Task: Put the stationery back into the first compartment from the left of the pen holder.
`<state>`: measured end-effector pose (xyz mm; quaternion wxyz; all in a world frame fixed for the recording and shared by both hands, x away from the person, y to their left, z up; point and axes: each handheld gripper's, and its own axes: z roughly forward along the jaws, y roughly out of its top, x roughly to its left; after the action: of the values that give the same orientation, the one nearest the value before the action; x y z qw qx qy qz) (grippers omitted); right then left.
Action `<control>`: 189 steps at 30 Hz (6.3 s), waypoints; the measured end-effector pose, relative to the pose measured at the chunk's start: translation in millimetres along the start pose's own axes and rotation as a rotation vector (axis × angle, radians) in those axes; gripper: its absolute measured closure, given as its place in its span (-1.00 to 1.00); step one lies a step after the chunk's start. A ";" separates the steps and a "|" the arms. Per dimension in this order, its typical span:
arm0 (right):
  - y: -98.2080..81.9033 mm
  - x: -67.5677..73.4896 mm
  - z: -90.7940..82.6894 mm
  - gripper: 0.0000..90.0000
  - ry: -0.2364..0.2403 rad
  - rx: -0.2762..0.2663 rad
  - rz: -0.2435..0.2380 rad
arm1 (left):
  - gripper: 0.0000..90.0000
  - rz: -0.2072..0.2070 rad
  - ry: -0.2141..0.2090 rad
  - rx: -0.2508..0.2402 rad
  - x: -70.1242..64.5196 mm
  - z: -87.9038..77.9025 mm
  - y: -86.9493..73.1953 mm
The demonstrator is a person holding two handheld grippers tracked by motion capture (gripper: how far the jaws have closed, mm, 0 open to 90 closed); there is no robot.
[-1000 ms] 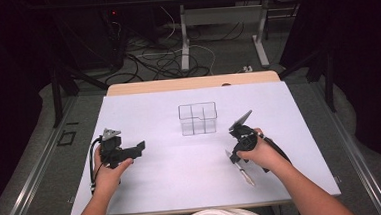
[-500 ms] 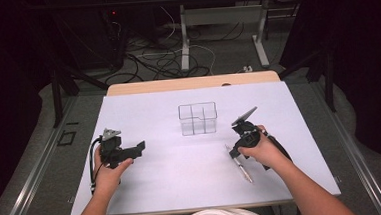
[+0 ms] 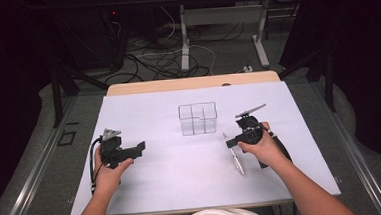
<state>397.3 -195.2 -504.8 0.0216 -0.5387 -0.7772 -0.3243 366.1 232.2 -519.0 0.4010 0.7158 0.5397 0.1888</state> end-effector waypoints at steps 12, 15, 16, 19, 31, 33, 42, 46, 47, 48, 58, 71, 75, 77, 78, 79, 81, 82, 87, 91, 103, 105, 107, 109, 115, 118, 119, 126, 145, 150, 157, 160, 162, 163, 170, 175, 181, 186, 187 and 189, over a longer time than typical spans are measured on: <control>0.8 0.0 -10.1 0.77 -0.021 -0.227 -0.030 | -0.93 -0.005 0.000 0.000 0.0 -0.1 0.1; 0.5 1.4 -11.7 0.77 -0.029 -0.271 -0.043 | -0.93 -0.005 0.000 0.001 -0.1 -0.3 0.2; 0.3 2.0 -12.3 0.77 -0.028 -0.281 -0.045 | -0.93 -0.004 0.000 0.001 -0.1 -0.4 0.2; 0.2 2.4 -13.2 0.77 -0.049 -0.331 -0.078 | -0.93 -0.005 0.001 -0.001 -0.2 -0.7 0.2; -0.4 10.3 -18.1 0.77 -0.074 -0.485 -0.177 | -0.93 0.009 -0.006 -0.006 -2.9 -0.7 0.0; -0.1 13.1 -18.9 0.77 -0.074 -0.504 -0.188 | -0.91 0.012 -0.014 -0.006 -3.8 -1.4 0.4; 9.2 26.2 -19.7 0.77 -0.069 -0.553 -0.245 | -0.88 0.005 -0.020 -0.001 -2.8 -2.2 0.2; 15.4 31.8 -18.6 0.77 -0.059 -0.568 -0.254 | -0.88 -0.001 -0.020 -0.014 -2.9 -0.9 -0.2; 17.5 33.0 -18.6 0.77 -0.054 -0.571 -0.260 | -0.88 -0.002 -0.022 -0.014 -2.9 -0.6 -0.4; 19.5 34.8 -18.0 0.77 -0.052 -0.575 -0.259 | -0.88 -0.004 -0.025 -0.013 -3.0 -0.3 -0.4; 46.0 49.4 -16.7 0.77 -0.043 -0.595 -0.279 | -0.86 -0.007 -0.023 -0.014 -2.5 -1.4 -0.7; 88.6 66.5 -17.7 0.77 -0.042 -0.603 -0.268 | -0.86 -0.004 -0.028 -0.007 -1.2 -2.4 -0.1; 100.2 72.7 -16.9 0.77 -0.046 -0.606 -0.266 | -0.86 -0.012 -0.022 -0.018 -0.6 -1.8 -0.1; 105.8 75.6 -16.3 0.77 -0.046 -0.605 -0.267 | -0.86 -0.013 -0.021 -0.011 0.1 -1.9 0.4; 108.8 76.8 -16.1 0.77 -0.049 -0.603 -0.272 | -0.86 -0.015 -0.019 -0.011 0.3 -1.9 0.5; 111.5 78.1 -15.9 0.77 -0.053 -0.603 -0.275 | -0.86 -0.014 -0.018 -0.011 0.4 -1.7 0.7; 117.0 80.2 -15.2 0.77 -0.055 -0.606 -0.278 | -0.86 -0.014 -0.018 -0.011 0.7 -1.5 0.8; 119.5 81.2 -14.6 0.77 -0.056 -0.606 -0.278 | -0.86 -0.016 -0.019 -0.016 0.8 -0.9 0.6; 128.5 84.2 -10.0 0.77 -0.066 -0.602 -0.279 | -0.85 -0.017 -0.018 -0.012 1.5 -0.5 0.1; 132.9 87.0 -4.6 0.77 -0.069 -0.604 -0.269 | -0.85 -0.018 -0.020 -0.015 1.7 -0.9 0.0; 139.8 92.0 13.6 0.77 -0.100 -0.605 -0.282 | -0.85 -0.014 -0.024 -0.007 0.6 -0.8 -0.1; 140.1 92.2 15.9 0.77 -0.102 -0.603 -0.282 | -0.85 -0.008 -0.021 -0.007 0.9 -2.1 -0.2; 140.8 92.8 17.5 0.77 -0.102 -0.608 -0.277 | -0.85 -0.013 -0.024 -0.016 0.8 -2.8 -0.7; 140.9 94.5 19.0 0.77 -0.094 -0.611 -0.265 | -0.85 -0.013 -0.024 -0.013 1.4 -3.9 -0.8; 140.2 104.1 26.9 0.77 -0.092 -0.607 -0.285 | -0.85 -0.011 -0.026 -0.019 0.8 -3.9 -0.8; 139.7 108.2 32.6 0.77 -0.088 -0.595 -0.290 | -0.85 -0.011 -0.030 -0.023 0.5 -4.4 -0.7; 139.1 108.9 34.7 0.77 -0.092 -0.589 -0.298 | -0.85 -0.011 -0.031 -0.023 0.5 -4.6 -0.8; 136.7 109.6 43.9 0.77 -0.104 -0.560 -0.310 | -0.85 -0.007 -0.030 -0.021 0.0 -4.4 -0.6; 129.3 101.1 58.0 0.77 -0.112 -0.504 -0.282 | -0.84 -0.006 -0.032 -0.013 -0.1 -3.9 -0.5; 129.2 100.6 57.9 0.77 -0.113 -0.504 -0.285 | -0.84 -0.006 -0.032 -0.013 -0.3 -3.8 -0.5; 128.8 99.6 58.1 0.77 -0.109 -0.488 -0.281 | -0.84 -0.003 -0.032 -0.011 -0.5 -3.6 -0.4; 127.4 99.4 58.7 0.76 -0.115 -0.481 -0.293 | -0.84 -0.002 -0.031 -0.010 -0.5 -3.5 -0.5; 125.7 98.3 59.0 0.73 -0.107 -0.483 -0.302 | -0.84 -0.002 -0.031 -0.010 -0.4 -3.3 -0.5; 124.7 97.4 59.2 0.69 -0.104 -0.483 -0.299 | -0.84 -0.002 -0.032 -0.010 -0.4 -2.9 -0.6; 119.1 88.1 54.0 0.42 -0.083 -0.473 -0.294 | -0.84 0.001 -0.030 -0.012 -1.6 -1.3 -0.9; 114.4 82.3 46.6 0.18 -0.056 -0.488 -0.287 | -0.84 0.002 -0.029 -0.009 -1.8 -0.8 -0.8; 108.3 75.4 40.5 -0.12 -0.075 -0.474 -0.315 | -0.84 0.004 -0.027 -0.006 -2.1 -0.4 -1.0; 102.4 69.4 35.5 -0.22 -0.096 -0.455 -0.340 | -0.84 0.002 -0.028 -0.005 -2.2 0.0 -1.3; 101.0 68.3 34.0 -0.25 -0.105 -0.452 -0.349 | -0.84 0.001 -0.028 -0.005 -2.2 0.1 -1.3; 98.4 64.9 31.8 -0.32 -0.117 -0.457 -0.365 | -0.84 0.001 -0.028 -0.006 -2.2 0.2 -1.4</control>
<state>464.0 -104.4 -457.6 -0.2038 -0.3989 -0.7679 -0.4580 364.6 230.3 -519.9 0.4105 0.7176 0.5330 0.1804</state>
